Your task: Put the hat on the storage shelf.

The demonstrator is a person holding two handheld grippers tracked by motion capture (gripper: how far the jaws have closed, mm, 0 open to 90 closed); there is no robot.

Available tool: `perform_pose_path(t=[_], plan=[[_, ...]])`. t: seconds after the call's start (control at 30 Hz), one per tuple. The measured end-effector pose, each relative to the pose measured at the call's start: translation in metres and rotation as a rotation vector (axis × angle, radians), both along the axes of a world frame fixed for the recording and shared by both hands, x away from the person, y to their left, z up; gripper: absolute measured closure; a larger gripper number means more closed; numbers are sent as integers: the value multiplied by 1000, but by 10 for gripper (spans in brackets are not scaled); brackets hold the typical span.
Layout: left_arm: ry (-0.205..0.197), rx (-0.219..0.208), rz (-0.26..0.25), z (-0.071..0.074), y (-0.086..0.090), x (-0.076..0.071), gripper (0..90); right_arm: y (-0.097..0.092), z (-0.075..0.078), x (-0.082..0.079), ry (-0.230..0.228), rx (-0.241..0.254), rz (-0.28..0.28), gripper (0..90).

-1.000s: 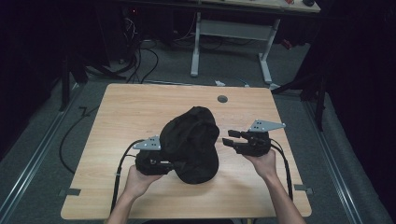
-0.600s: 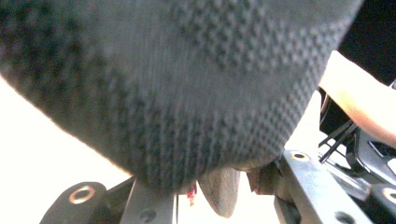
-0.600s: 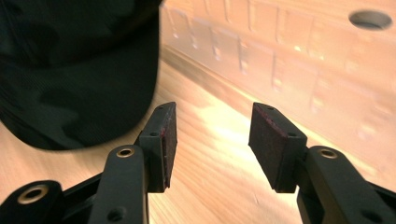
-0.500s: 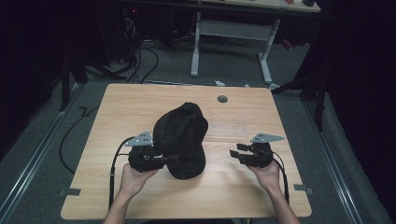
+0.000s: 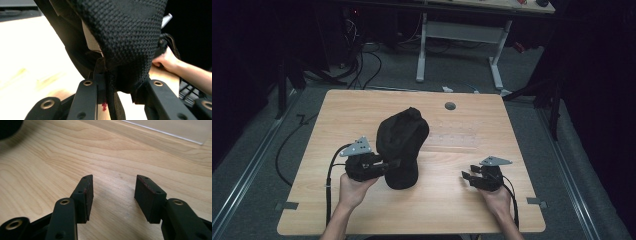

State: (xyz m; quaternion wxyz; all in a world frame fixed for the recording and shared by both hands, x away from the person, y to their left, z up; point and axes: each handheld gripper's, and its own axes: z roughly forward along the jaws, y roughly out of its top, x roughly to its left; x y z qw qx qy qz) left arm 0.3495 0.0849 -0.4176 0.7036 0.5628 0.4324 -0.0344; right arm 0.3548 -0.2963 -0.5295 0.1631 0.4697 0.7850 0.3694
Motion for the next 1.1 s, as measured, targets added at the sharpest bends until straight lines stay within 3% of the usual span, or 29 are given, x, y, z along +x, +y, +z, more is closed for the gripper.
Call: perform_pose_path(t=[0.13, 0.33, 0.47, 0.63, 1.1], plan=[[-31, -17, 30, 8, 4, 2, 717, 1, -1, -1, -24, -32, -12, 466], [-89, -4, 54, 20, 4, 2, 717, 8, -1, -3, -49, -102, -12, 437], [-134, 14, 81, 30, 5, 5, 717, 8, -1, -3, -47, -102, -16, 427], [-186, 66, 106, 40, 1, 12, 716, 8, -1, -3, -44, -99, -25, 419], [-228, 132, 151, 43, -17, 53, 715, 8, -1, -3, -43, -101, -29, 410]])
